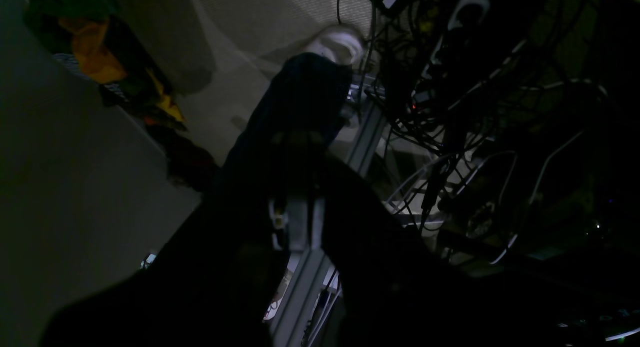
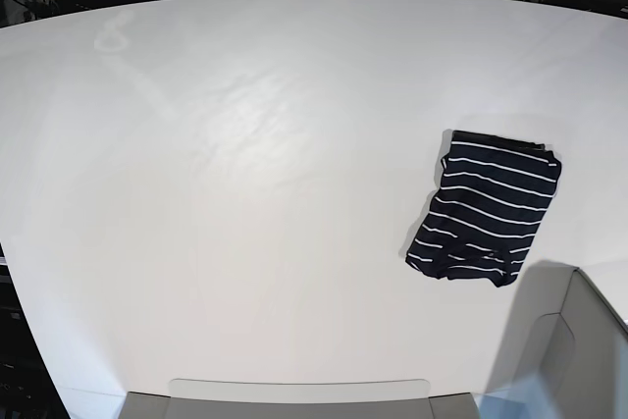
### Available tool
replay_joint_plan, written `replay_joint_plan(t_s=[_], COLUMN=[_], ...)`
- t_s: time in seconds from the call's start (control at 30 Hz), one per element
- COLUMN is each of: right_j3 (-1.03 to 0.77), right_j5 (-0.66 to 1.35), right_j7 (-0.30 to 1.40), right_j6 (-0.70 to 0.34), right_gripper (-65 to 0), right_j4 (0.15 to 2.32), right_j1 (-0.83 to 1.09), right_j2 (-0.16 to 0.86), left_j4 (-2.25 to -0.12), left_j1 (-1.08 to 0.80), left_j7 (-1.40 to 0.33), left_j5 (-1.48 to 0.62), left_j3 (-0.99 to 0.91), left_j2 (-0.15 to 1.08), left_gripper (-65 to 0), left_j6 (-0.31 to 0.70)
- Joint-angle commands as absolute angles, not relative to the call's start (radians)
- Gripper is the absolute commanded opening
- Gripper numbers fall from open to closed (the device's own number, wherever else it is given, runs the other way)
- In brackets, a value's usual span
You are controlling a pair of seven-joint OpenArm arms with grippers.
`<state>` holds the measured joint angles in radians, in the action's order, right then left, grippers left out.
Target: Fold the T-shirt properly
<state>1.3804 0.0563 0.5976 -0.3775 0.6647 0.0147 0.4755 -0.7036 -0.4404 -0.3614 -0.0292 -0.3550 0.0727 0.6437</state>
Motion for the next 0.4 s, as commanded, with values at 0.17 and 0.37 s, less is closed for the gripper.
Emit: replay_joint_plan(t_s=[0.17, 0.37], right_j3=[1.383, 1.382], right_j5=[0.062, 0.064], right_j7=[0.607, 0.607], right_j6=[-0.389, -0.389], right_gripper=[-65.0, -65.0], right_j4=[0.647, 0.461], right_j1=[0.016, 0.004], right_j2=[0.463, 0.337], left_j4=[-0.707, -0.707], left_j1=[-0.45, -0.427], left_j7=[-0.36, -0.354], left_j5=[-0.036, -0.036], left_j3=[-0.357, -0.357], left_j2=[0.073, 0.035], left_gripper=[-65.0, -65.0], left_j6=[0.65, 0.65])
